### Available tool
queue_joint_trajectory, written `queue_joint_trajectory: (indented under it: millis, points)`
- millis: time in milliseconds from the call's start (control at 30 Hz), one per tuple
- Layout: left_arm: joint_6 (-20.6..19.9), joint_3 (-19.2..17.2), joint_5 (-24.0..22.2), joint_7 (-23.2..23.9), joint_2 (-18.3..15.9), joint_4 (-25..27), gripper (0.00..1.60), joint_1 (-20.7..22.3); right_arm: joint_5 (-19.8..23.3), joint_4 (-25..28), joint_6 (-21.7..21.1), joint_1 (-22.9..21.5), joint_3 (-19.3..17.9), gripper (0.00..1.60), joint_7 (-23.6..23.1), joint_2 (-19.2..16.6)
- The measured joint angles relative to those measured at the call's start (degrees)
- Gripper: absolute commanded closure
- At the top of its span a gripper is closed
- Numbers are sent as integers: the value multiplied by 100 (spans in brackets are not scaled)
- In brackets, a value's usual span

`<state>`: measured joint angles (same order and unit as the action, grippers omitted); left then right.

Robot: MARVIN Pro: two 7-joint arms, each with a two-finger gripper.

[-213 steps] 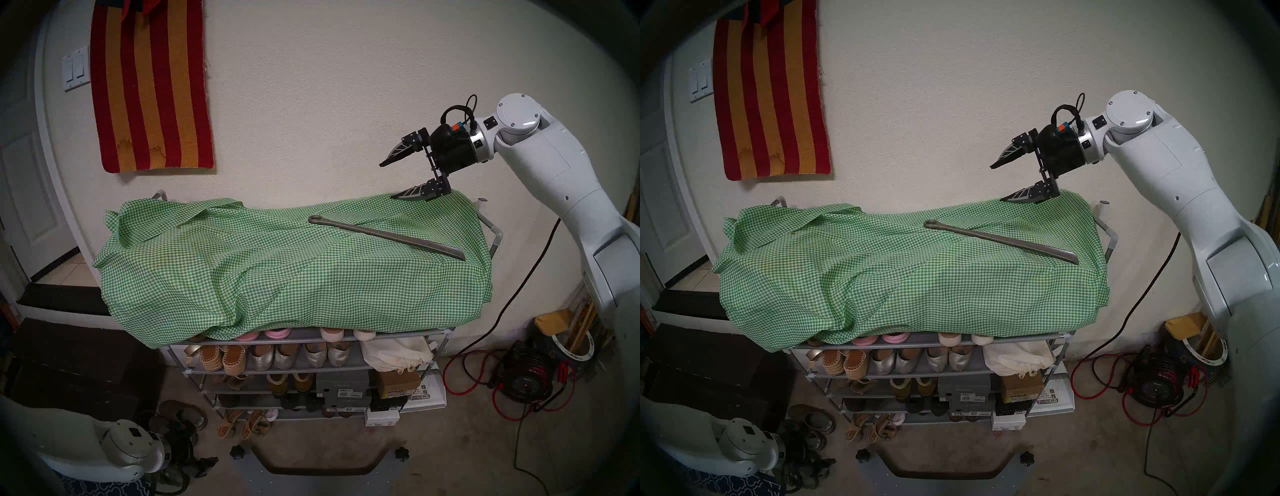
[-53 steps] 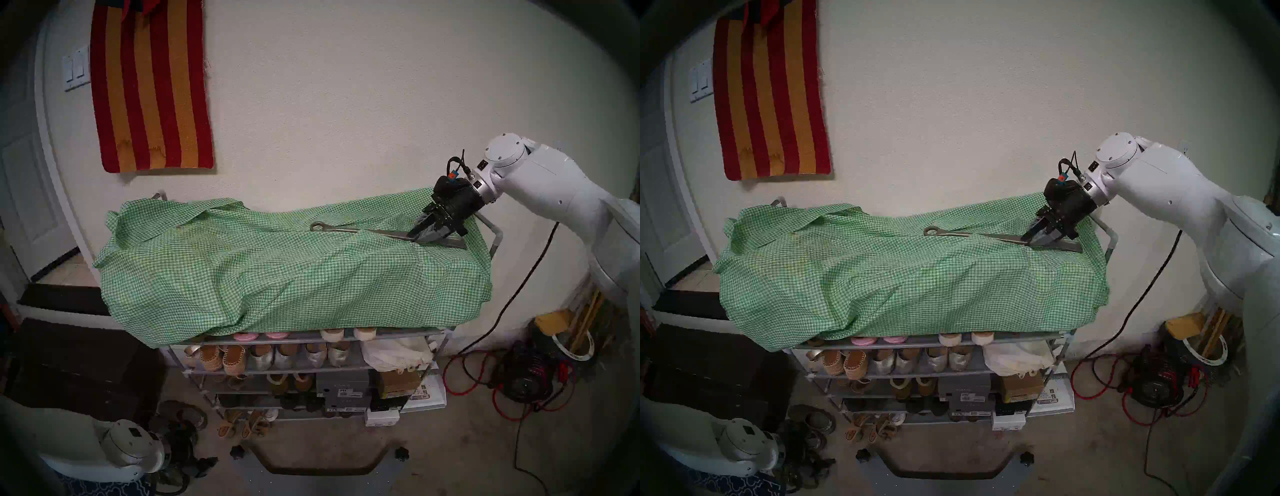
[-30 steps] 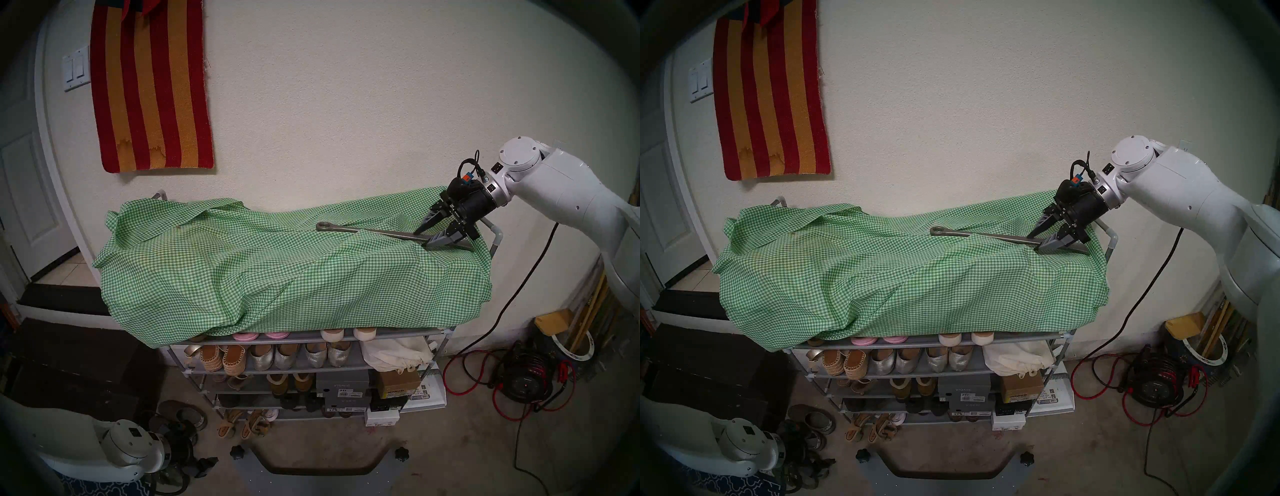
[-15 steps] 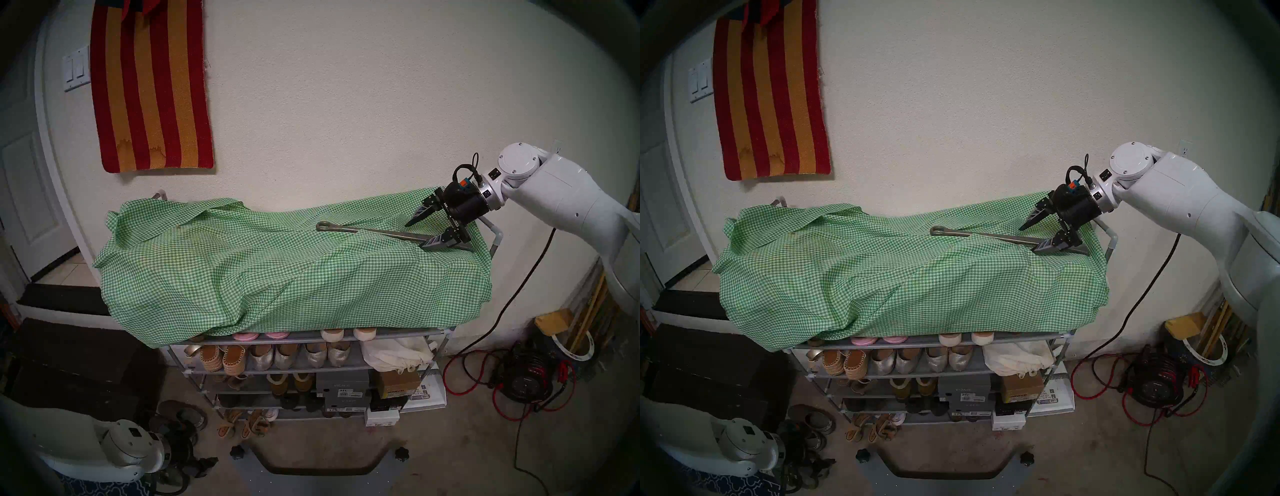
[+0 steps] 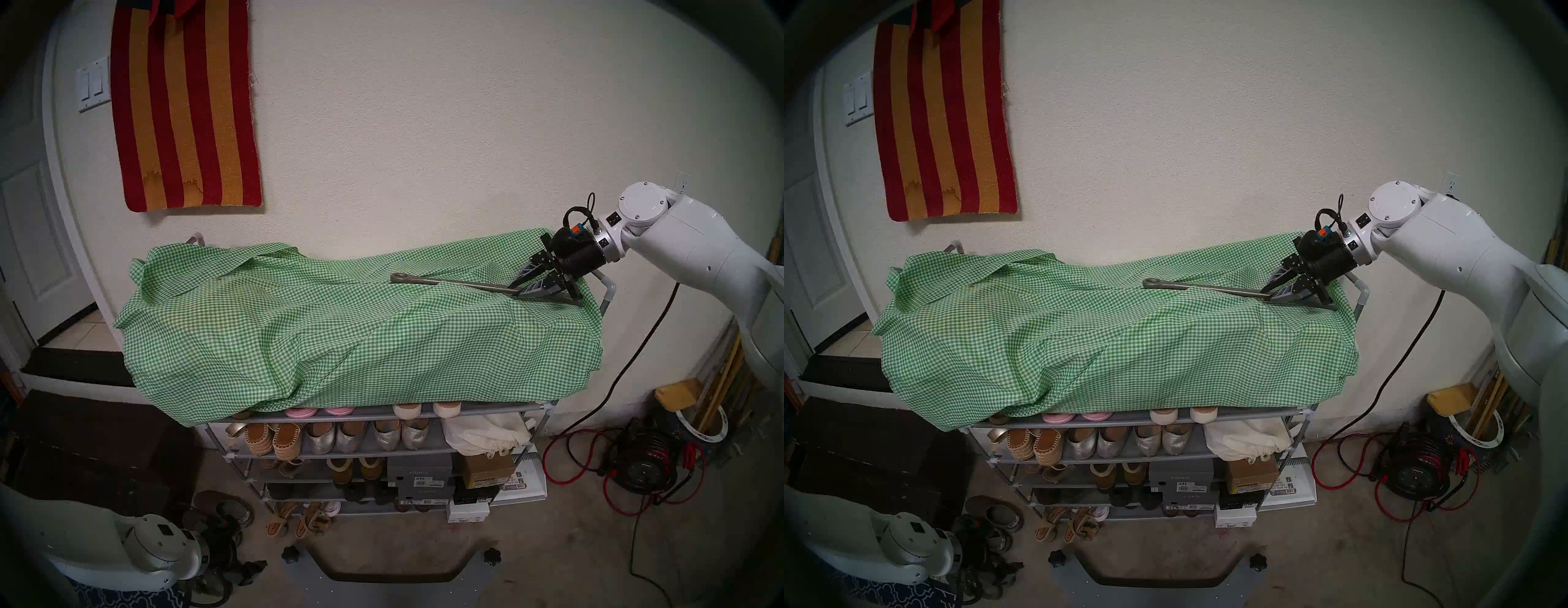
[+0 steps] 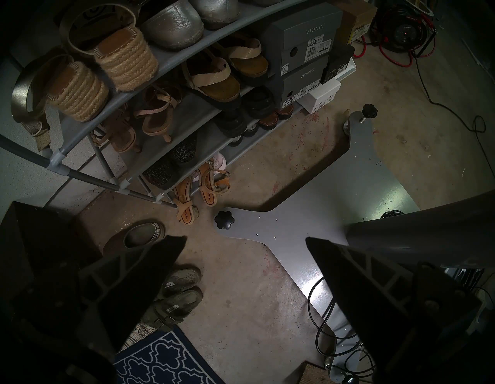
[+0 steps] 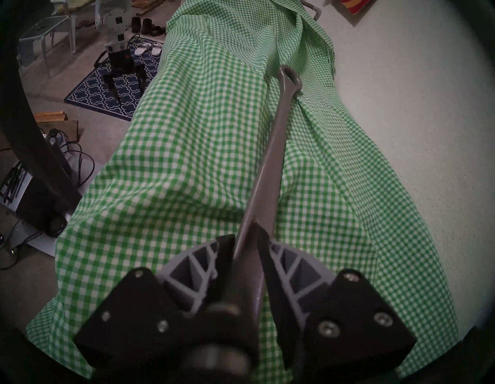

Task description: Lift the object off the cloth, cover the shoe rack with the cloth, put the object back

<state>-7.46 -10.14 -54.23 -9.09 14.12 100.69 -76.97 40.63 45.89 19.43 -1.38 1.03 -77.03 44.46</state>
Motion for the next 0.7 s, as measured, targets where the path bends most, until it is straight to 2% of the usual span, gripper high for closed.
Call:
queue_joint_trajectory:
  millis: [33, 100, 133, 200, 267, 333, 367, 400, 433, 467, 500, 567, 600, 667, 700]
  points:
    - [0, 0, 0, 0, 0, 0, 0, 0, 7, -27, 18, 9, -9, 72, -9, 9]
    - [0, 0, 0, 0, 0, 0, 0, 0, 24, -107, 64, 29, -26, 49, -33, 44]
    - [0, 0, 0, 0, 0, 0, 0, 0, 29, -137, 78, 36, -31, 31, -43, 59]
    - [0, 1, 0, 0, 0, 0, 0, 1, 38, -216, 118, 55, -41, 24, -65, 99]
    - [0, 1, 0, 0, 0, 0, 0, 1, 49, -266, 152, 76, -53, 0, -79, 130]
    - [0, 1, 0, 0, 0, 0, 0, 1, 59, -305, 180, 99, -62, 0, -93, 161]
    - [0, 1, 0, 0, 0, 0, 0, 1, 62, -328, 196, 111, -66, 17, -96, 179]
    - [0, 1, 0, 0, 0, 0, 0, 1, 63, -346, 208, 119, -70, 50, -98, 193]
    - [0, 2, 0, 0, 0, 0, 0, 2, 64, -376, 229, 131, -76, 61, -102, 215]
    - [0, 2, 0, 0, 0, 0, 0, 2, 64, -386, 238, 135, -79, 61, -105, 223]
    - [0, 2, 0, 0, 0, 0, 0, 2, 65, -397, 248, 140, -81, 70, -107, 232]
    - [0, 2, 0, 0, 0, 0, 0, 2, 65, -429, 275, 160, -84, 71, -120, 257]
    - [0, 2, 0, 0, 0, 0, 0, 2, 66, -466, 289, 176, -85, 84, -129, 280]
    - [0, 2, 0, 0, 0, 0, 0, 2, 68, -516, 304, 191, -91, 99, -142, 308]
    - [0, 3, 0, 0, 0, 0, 0, 2, 72, -551, 305, 198, -93, 115, -157, 327]
